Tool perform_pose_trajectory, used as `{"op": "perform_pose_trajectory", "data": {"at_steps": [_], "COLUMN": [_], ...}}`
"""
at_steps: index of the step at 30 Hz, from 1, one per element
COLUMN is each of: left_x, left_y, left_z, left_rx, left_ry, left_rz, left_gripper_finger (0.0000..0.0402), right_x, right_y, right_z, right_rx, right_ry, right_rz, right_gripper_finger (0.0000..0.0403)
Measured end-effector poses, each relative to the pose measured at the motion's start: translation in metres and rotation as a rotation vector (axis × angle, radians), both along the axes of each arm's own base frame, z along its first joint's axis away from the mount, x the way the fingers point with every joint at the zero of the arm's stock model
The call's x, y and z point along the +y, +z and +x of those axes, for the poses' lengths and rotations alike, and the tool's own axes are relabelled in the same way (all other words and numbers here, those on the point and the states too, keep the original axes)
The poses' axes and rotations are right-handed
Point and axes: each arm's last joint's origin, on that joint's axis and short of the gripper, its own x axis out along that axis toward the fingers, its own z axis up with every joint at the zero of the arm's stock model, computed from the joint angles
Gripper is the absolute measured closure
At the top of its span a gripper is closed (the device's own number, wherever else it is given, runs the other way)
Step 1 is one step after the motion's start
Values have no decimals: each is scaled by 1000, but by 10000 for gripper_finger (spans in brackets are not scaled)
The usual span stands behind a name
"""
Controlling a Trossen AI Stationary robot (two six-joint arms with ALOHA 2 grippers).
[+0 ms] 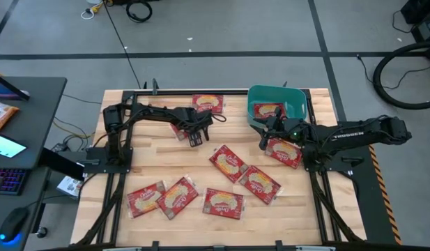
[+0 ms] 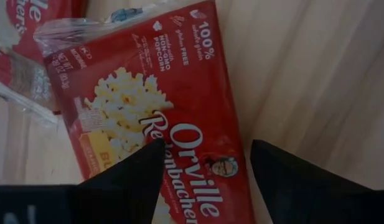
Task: Sort popcorn bags into baskets
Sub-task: Put the red popcorn bag into the blue bin
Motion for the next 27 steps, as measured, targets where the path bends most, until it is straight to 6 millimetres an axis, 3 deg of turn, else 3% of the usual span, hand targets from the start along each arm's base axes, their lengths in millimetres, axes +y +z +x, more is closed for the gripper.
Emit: {"op": "perform_pose_trajectory", "data": {"at_steps": [9, 13, 19, 21, 24, 27], "left_x": [1, -1, -6, -9, -15, -20], "left_y": [-7, -14, -18, -15, -5, 18], "left_z": [-4, -11, -16, -15, -11, -6], "left_rx": [59, 90, 137, 143, 136, 87], "left_ry": [-39, -47, -56, -89, -133, -168], "left_rz": [55, 64, 96, 103, 76, 71], "left_gripper_finger": [178, 234, 352, 378, 378, 378], "right_x": [0, 1, 1, 1, 1, 1], "right_y": [1, 1, 1, 1, 1, 2], "right_z": [0, 1, 1, 1, 1, 1], "right_rx": [-7, -7, -15, -15, -16, -16], "right_ry": [3, 23, 28, 28, 28, 28], "right_rz": [0, 2, 0, 0, 1, 1], "right_gripper_finger": [263, 263, 263, 263, 263, 263]}}
